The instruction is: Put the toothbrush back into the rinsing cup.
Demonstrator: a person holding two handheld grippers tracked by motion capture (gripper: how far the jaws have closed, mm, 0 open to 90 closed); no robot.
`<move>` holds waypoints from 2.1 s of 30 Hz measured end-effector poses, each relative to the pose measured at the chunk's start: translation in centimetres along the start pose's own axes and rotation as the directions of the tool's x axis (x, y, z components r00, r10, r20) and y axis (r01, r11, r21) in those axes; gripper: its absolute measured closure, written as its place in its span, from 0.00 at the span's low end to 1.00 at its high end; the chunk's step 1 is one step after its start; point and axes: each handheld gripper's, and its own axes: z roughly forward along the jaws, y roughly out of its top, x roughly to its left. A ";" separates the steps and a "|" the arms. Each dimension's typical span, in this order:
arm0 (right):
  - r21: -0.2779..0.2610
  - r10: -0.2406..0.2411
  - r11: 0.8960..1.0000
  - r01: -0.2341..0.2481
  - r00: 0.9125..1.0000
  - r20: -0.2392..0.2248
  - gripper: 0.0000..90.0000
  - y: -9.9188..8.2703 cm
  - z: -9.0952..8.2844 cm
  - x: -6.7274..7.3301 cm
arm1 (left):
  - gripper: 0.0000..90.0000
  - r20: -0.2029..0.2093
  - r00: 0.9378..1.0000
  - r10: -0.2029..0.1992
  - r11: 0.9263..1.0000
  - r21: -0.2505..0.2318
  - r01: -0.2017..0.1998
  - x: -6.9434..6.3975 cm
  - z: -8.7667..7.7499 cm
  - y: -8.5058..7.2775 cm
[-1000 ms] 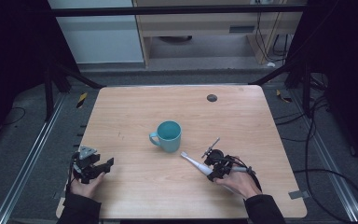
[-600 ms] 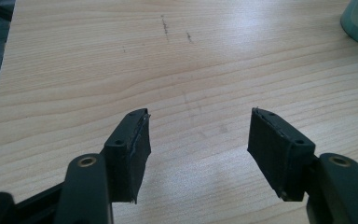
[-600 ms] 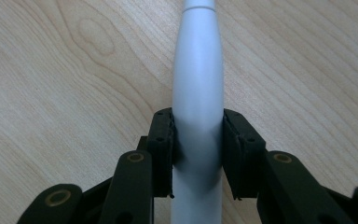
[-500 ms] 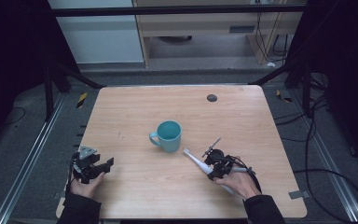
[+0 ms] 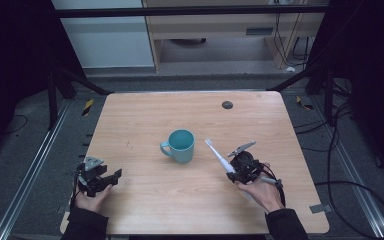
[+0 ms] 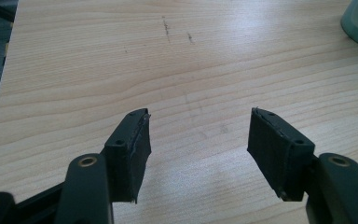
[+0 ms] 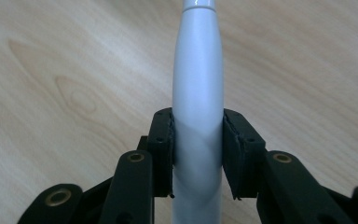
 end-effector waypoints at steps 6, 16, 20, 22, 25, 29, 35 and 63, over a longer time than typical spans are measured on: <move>-0.134 0.088 0.987 -0.084 0.996 0.025 0.74 0.2 -1.1 -1.0 | 0.42 -0.002 1.000 0.000 1.000 0.000 0.000 0.0 0.0 0.0; -0.345 0.177 0.925 -0.158 0.984 0.026 0.74 2.0 -2.6 -1.7 | 0.42 -0.007 1.000 -0.001 1.000 0.001 0.001 0.1 0.0 0.0; -0.407 0.191 0.898 -0.167 0.981 0.018 0.74 3.1 -2.9 -1.3 | 0.42 -0.007 1.000 -0.002 1.000 0.001 0.002 0.1 0.0 0.0; -0.440 0.196 0.881 -0.172 0.980 0.009 0.74 3.7 -2.9 -1.1 | 0.42 -0.007 1.000 -0.003 1.000 0.001 0.003 0.1 0.0 0.0; -0.488 0.209 0.853 -0.188 0.978 -0.011 0.74 4.6 -2.9 -0.9 | 0.42 -0.007 1.000 -0.004 1.000 0.001 0.004 0.1 0.0 -0.1; -0.545 0.218 0.815 -0.196 0.976 -0.026 0.74 5.8 -2.9 -0.6 | 0.42 -0.006 1.000 -0.006 1.000 0.000 0.006 0.2 0.0 -0.1; -0.595 0.224 0.778 -0.202 0.974 -0.037 0.74 7.3 -3.0 -0.4 | 0.42 -0.007 1.000 -0.007 1.000 0.000 0.007 0.2 0.0 -0.1; -0.708 0.202 0.667 -0.233 0.971 -0.130 0.74 13.6 0.7 4.6 | 0.42 -0.004 1.000 -0.012 1.000 -0.001 0.012 0.3 0.0 -0.1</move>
